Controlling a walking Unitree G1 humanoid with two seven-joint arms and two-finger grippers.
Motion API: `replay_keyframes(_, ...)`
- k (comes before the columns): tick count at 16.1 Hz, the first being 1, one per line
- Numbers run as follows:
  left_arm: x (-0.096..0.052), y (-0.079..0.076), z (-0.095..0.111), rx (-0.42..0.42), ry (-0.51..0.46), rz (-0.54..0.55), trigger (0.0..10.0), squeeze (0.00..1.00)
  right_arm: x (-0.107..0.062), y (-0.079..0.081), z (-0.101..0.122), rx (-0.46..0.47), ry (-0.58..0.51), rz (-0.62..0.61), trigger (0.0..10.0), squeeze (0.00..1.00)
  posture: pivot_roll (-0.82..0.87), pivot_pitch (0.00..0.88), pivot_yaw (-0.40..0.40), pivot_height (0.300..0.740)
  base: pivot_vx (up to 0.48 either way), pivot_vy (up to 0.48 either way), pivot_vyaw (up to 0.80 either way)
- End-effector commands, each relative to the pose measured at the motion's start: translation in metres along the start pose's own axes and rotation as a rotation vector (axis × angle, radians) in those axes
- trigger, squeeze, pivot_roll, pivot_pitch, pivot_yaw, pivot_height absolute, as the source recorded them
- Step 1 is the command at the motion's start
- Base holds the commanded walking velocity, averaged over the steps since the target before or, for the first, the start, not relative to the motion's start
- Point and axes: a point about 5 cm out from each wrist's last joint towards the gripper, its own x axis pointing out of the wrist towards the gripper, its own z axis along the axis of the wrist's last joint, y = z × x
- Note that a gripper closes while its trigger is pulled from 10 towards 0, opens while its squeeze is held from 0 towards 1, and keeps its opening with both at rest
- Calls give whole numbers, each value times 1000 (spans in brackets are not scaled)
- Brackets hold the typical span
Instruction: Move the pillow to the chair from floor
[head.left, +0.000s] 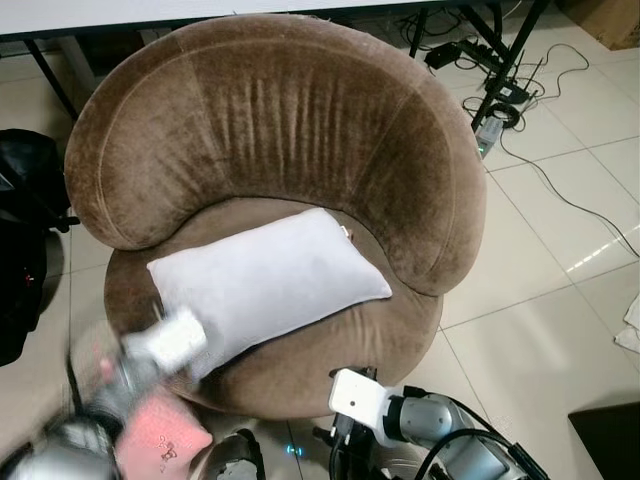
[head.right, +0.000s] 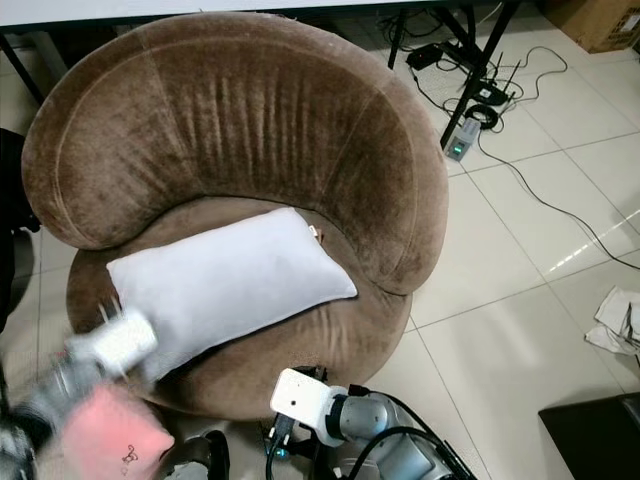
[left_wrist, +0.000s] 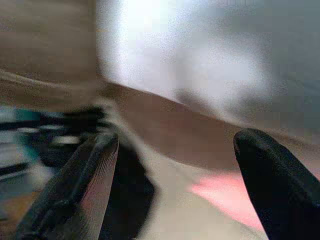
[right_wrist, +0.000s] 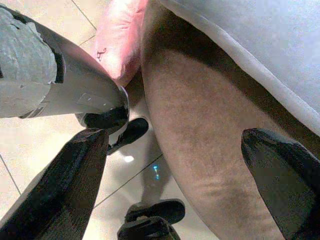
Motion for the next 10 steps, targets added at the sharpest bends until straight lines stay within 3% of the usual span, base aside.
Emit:
replay_keyframes(1, -1, -4, -5, 17, 24, 3, 10000, 0, -1, 6, -2, -1, 13, 10, 10000, 0, -91, 230, -47, 740, 0, 0, 0)
replay_keyframes(4, 1, 6, 9, -44, -44, 132, 10000, 0, 0, 2, -4, 6, 14, -14, 10000, 0, -67, 193, -33, 740, 0, 0, 0)
replay_keyframes(6, 1, 11, 24, -220, -141, 192, 10000, 0, -2, -16, -4, 60, -3, -107, 10000, 0, -44, 148, -27, 740, 0, 0, 0)
replay_keyframes(7, -1, 2, 32, -352, -198, 176, 10000, 0, -2, -33, -6, 87, 0, -199, 10000, 0, -30, 121, -23, 740, 0, 0, 0)
replay_keyframes(8, -5, -11, 44, -444, -272, 146, 10000, 0, -7, -52, -8, 165, -14, -323, 10000, 0, 2, 66, -15, 740, 0, 0, 0)
replay_keyframes(9, -12, -23, 62, -566, -389, 85, 10000, 0, -19, -76, -10, 304, -55, -497, 10000, 0, 39, 0, -11, 740, 0, 0, 0)
replay_keyframes(10, -20, -24, 75, -626, -460, 64, 10000, 0, -32, -93, -15, 428, -84, -620, 10000, 0, 66, 0, -10, 740, 0, 0, 0)
